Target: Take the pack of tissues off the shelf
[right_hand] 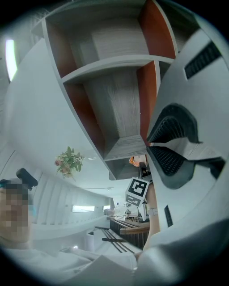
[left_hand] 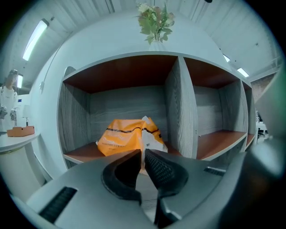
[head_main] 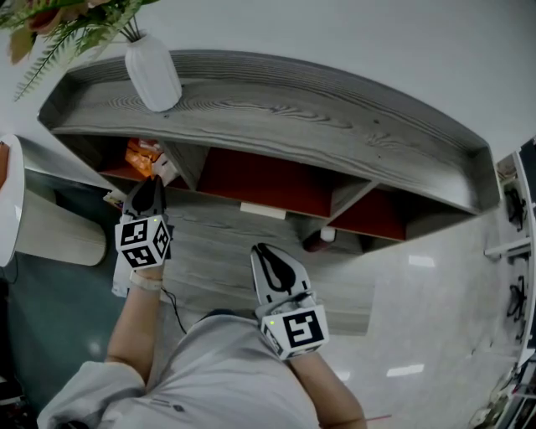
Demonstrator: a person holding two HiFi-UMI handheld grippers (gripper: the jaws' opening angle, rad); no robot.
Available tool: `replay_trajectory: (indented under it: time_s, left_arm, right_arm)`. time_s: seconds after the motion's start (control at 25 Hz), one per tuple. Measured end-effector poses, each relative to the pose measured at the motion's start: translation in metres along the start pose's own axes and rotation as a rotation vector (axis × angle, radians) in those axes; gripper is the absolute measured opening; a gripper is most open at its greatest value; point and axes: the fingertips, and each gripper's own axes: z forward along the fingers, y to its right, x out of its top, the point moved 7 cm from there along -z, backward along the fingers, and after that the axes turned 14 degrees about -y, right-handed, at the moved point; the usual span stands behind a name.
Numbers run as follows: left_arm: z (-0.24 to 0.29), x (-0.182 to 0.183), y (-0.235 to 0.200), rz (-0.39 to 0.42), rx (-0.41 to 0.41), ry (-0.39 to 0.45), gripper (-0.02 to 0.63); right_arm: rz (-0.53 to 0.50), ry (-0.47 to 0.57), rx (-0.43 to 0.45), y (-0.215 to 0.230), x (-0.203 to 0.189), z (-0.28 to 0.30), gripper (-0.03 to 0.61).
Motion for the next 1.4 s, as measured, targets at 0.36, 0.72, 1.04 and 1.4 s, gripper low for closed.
replay_trajectory:
  time_s: [0.36,0.72,1.04,1.4]
  left_arm:
    - [-0.025,-0.004,-0.001,-0.004,0.013,0.012,0.021]
    - [-0.084,-0.027,0.002,-0.005,0.015,0.021,0.018]
    - [-0.141,-0.055,0.013,0.0,0.002,0.013,0.018]
    - [-0.179,-0.082,0.049,0.015,-0.083,-0.02,0.018]
  right_arm:
    - [-0.004,0.003,0.017,-0.011,-0.001,-0.008,0.035]
    - [-0.007,-0.004,0.04,-0.033,-0.01,-0.035,0.035]
    - [-0.021,-0.03,0.06,-0.056,-0.03,-0.066,0.035]
    - [0.009,-0.056,0.021,-0.063,-0.056,-0.104,0.034]
